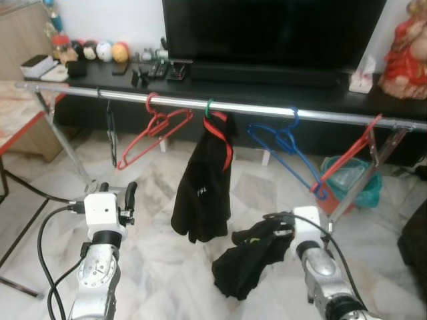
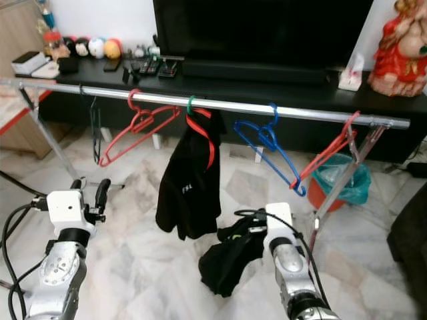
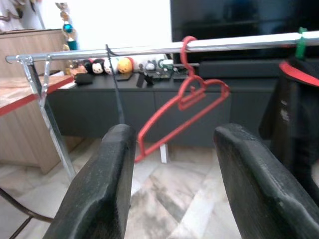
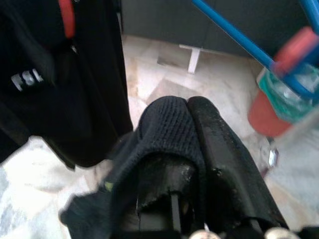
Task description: Hang hanger
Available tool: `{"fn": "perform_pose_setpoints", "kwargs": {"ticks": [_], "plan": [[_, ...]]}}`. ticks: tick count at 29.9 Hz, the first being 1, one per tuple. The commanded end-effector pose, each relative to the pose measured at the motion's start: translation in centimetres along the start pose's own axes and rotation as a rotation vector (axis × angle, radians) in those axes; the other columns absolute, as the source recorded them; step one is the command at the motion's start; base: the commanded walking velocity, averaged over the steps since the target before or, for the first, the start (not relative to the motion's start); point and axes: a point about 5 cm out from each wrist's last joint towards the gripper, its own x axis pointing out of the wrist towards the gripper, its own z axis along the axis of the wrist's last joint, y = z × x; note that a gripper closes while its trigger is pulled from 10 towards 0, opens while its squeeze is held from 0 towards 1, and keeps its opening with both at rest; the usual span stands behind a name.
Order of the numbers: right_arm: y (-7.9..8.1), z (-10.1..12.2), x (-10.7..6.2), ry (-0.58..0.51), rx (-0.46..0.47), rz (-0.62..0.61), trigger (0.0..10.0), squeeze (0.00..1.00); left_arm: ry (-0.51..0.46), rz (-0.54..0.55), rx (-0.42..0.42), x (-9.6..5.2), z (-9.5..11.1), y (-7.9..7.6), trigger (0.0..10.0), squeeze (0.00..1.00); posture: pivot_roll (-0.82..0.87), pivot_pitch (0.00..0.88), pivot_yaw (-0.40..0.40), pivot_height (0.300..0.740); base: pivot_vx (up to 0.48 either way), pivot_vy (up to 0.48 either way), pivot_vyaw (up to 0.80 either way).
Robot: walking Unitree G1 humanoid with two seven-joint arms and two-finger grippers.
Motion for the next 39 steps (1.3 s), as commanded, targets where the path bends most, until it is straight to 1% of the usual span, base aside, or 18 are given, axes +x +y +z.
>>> {"fn": "perform_pose_setpoints", "kwargs": {"ticks": [1, 10, 14, 18, 26, 27, 31, 35, 36, 37, 39], "plan": [[1.0, 1.0, 0.4, -0.039, 0.009, 0.028, 10.0, 0.00, 0.009, 0.019, 0.010, -0.1, 0.1, 0.6, 10.0, 0.00, -0.02, 0.000, -0.008, 0.740, 0.352, 0.000, 0.00], [1.1, 1.1, 0.4, -0.042, 0.012, 0.033, 10.0, 0.00, -0.021, 0.020, 0.013, 0.4, 1.0, 0.7, 10.0, 0.00, -0.02, 0.000, -0.009, 0.740, 0.352, 0.000, 0.00], [1.2, 1.0, 0.4, -0.041, 0.011, 0.033, 10.0, 0.00, -0.043, 0.038, 0.013, 0.5, 1.5, 0.9, 10.0, 0.00, -0.02, 0.000, -0.011, 0.740, 0.352, 0.000, 0.00], [1.1, 1.1, 0.4, -0.044, 0.012, 0.033, 10.0, 0.00, -0.066, 0.027, 0.004, 0.8, 2.1, 0.5, 10.0, 0.00, -0.02, 0.000, -0.010, 0.740, 0.350, 0.000, 0.00], [1.2, 1.0, 0.4, -0.044, 0.012, 0.040, 10.0, 0.00, -0.059, 0.003, 0.003, 1.1, 2.3, 0.6, 10.0, 0.00, -0.02, 0.000, -0.008, 0.740, 0.327, 0.000, 0.00], [1.3, 0.9, 0.4, -0.041, 0.009, 0.043, 10.0, 0.00, -0.054, -0.014, 0.004, 1.0, 2.2, 0.6, 10.0, 0.00, -0.02, 0.000, -0.007, 0.740, 0.000, 0.000, 0.00], [1.4, 0.9, 0.4, -0.039, 0.009, 0.046, 10.0, 0.00, -0.042, -0.017, 0.007, 1.0, 2.1, 0.7, 10.0, 0.00, -0.02, 0.000, -0.006, 0.740, 0.000, 0.000, 0.00], [1.5, 0.9, 0.4, -0.039, 0.003, 0.052, 10.0, 0.00, -0.006, -0.058, -0.017, 1.0, 1.9, 0.9, 10.0, 0.00, -0.02, 0.000, -0.005, 0.740, 0.000, 0.000, 0.00], [1.5, 0.9, 0.4, -0.038, 0.005, 0.052, 10.0, 0.00, 0.022, -0.115, -0.041, 0.9, 1.8, 0.8, 10.0, 0.00, -0.02, 0.000, -0.006, 0.740, 0.000, 0.000, 0.00], [1.5, 0.9, 0.4, -0.038, 0.005, 0.051, 10.0, 0.00, 0.037, -0.145, -0.050, 0.9, 1.8, 0.8, 10.0, 0.00, -0.02, 0.000, -0.006, 0.740, 0.000, 0.000, 0.00], [1.5, 0.9, 0.4, -0.038, 0.005, 0.052, 10.0, 0.00, 0.046, -0.187, -0.045, 0.8, 1.9, 0.9, 10.0, 0.00, -0.02, 0.000, -0.004, 0.740, 0.000, 0.000, 0.00]]}}
